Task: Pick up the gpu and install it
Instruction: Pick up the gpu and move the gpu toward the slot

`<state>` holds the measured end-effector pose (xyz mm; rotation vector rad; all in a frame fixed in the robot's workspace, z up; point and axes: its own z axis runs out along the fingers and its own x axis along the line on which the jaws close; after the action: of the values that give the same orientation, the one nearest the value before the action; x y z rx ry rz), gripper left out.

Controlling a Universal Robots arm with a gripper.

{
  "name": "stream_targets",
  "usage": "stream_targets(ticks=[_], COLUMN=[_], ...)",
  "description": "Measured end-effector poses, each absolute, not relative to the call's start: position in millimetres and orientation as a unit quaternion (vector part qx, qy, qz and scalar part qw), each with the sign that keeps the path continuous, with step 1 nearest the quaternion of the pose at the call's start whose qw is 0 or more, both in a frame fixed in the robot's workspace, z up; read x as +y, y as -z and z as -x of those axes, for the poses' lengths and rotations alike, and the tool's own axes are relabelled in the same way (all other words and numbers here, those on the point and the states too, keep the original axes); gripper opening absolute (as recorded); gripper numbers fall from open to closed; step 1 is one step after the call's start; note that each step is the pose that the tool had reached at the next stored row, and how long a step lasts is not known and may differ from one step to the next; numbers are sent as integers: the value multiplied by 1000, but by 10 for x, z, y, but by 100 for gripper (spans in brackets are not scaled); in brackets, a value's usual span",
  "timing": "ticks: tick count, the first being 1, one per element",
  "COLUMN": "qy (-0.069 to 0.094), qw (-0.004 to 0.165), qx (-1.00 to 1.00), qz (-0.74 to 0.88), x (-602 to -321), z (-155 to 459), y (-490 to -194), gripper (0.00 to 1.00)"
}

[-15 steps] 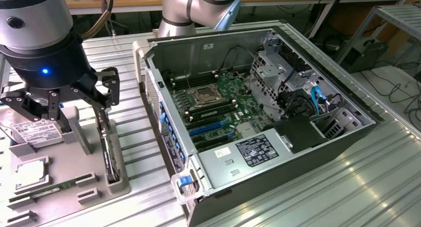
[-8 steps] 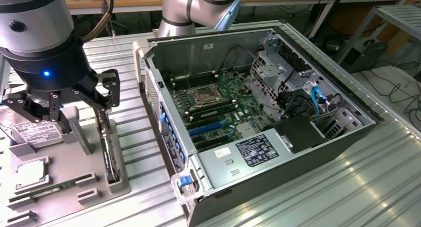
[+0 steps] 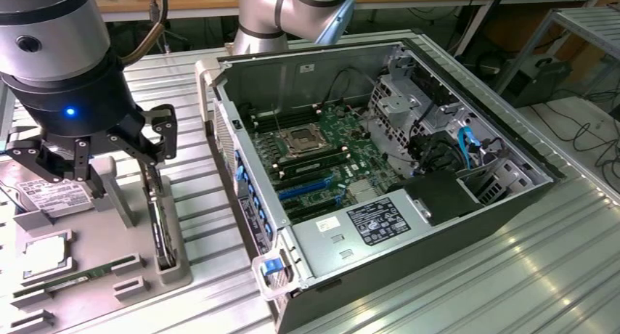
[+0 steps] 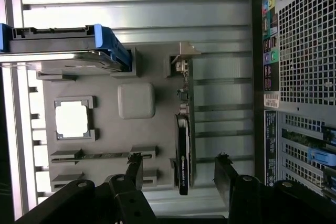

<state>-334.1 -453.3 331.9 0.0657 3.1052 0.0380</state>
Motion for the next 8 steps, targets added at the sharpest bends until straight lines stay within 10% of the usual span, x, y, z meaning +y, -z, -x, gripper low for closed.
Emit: stream_targets(ticks=[8], qy=[-12], qw=[18], qx=[1000], qz=[-21], x=[-4533], z=[3341], y=[-3284], gripper=[66])
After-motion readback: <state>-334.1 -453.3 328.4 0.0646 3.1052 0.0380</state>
